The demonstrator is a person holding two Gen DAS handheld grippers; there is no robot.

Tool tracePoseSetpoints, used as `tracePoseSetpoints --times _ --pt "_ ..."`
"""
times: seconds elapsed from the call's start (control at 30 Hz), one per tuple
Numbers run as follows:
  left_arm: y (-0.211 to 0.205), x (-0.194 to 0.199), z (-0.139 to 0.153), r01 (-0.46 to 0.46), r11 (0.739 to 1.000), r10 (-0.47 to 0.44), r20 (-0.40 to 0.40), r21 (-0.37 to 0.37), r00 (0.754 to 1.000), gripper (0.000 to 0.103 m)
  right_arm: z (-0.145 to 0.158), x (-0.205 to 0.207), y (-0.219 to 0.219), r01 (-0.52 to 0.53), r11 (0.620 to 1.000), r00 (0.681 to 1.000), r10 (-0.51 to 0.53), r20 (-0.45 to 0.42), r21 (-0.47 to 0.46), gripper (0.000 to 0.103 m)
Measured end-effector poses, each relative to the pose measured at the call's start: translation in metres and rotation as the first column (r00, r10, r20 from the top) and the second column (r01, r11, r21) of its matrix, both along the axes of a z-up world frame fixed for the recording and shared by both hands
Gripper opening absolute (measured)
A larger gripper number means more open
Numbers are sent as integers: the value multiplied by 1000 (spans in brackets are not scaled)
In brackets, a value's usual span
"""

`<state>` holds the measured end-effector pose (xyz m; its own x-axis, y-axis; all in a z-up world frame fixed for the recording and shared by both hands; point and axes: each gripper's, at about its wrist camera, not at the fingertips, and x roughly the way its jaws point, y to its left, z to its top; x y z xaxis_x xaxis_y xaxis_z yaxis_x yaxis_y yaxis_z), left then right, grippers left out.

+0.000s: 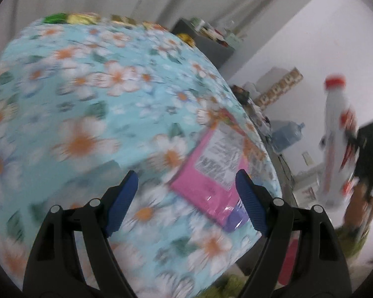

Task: Collect trash
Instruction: 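Release the snack bag from the right gripper and grasp the white drink bottle, then grasp the pink snack bag with the left gripper while the right holds the bottle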

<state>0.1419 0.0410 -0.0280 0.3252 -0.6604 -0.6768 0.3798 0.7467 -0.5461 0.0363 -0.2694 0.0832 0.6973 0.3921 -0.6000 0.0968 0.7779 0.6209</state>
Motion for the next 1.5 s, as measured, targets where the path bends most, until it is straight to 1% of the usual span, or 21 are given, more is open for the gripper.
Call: tracePoseSetpoints --times 0.1,0.13,0.2,0.3,0.4,0.5,0.53,0.57,0.63,0.7,0.8,0.9,0.97,1.0,1.07,1.1,1.17,1.27,1.33,1.43,1.5 --pt "-27 22 -12 32 998 -30 -34 60 999 76 -50 0 -7 62 994 994 -53 -95 89 63" --pt "-38 30 -18 46 995 -42 -50 91 998 73 -68 3 -8 77 990 990 -62 -125 119 63" --pt "-50 38 -27 67 990 -57 -81 126 995 71 -88 11 -8 87 987 986 -65 -155 136 63" --pt "-58 40 -31 93 988 -80 -106 123 991 71 -112 25 -8 90 987 977 -61 -206 135 63" --pt "-55 35 -32 126 992 -119 -179 26 977 71 -121 31 -9 82 985 977 -50 -208 151 62" --pt "-52 22 -37 157 982 -179 -253 -105 951 71 -126 33 -16 69 980 981 -32 -193 184 61" --pt "-48 18 -39 161 968 -212 -281 -193 936 71 -127 32 -15 66 979 981 -29 -189 193 60" --pt "-46 18 -41 151 954 -228 -300 -258 926 71 -129 33 -17 63 976 983 -24 -184 207 60" --pt "-40 22 -46 107 928 -234 -336 -356 912 71 -132 30 -20 62 970 984 -21 -177 233 60" --pt "-37 31 -51 57 918 -214 -369 -392 905 71 -133 30 -22 62 967 985 -19 -172 245 60" --pt "-42 48 -58 15 909 -204 -411 -417 888 66 -133 31 -21 58 969 986 -18 -163 241 60" --pt "-56 57 -63 11 901 -224 -443 -434 868 61 -134 29 -21 59 968 988 -21 -155 244 59" --pt "-70 59 -63 28 901 -241 -444 -434 863 58 -135 28 -21 62 966 989 -24 -149 251 59" --pt "-74 60 -62 37 904 -244 -442 -426 864 55 -135 27 -21 63 965 989 -26 -147 255 59" --pt "-87 55 -57 75 925 -240 -419 -372 876 43 -134 22 -22 65 964 989 -28 -144 259 59" --pt "-92 51 -54 96 940 -230 -399 -327 888 34 -135 22 -22 66 963 989 -29 -144 260 59" --pt "-101 40 -43 151 966 -215 -328 -208 920 30 -134 20 -22 66 964 989 -29 -145 257 59" --pt "-109 25 -26 199 974 -218 -222 -107 950 21 -133 20 -22 64 966 989 -28 -147 249 59" --pt "-111 15 -15 213 975 -220 -168 -59 961 17 -131 19 -21 65 968 989 -30 -146 242 59" --pt "-112 -4 0 226 974 -224 -76 21 972 12 -128 17 -19 67 971 989 -34 -145 231 59" --pt "-119 -13 7 227 972 -226 -25 55 974 9 -127 15 -17 68 971 989 -35 -146 228 59"
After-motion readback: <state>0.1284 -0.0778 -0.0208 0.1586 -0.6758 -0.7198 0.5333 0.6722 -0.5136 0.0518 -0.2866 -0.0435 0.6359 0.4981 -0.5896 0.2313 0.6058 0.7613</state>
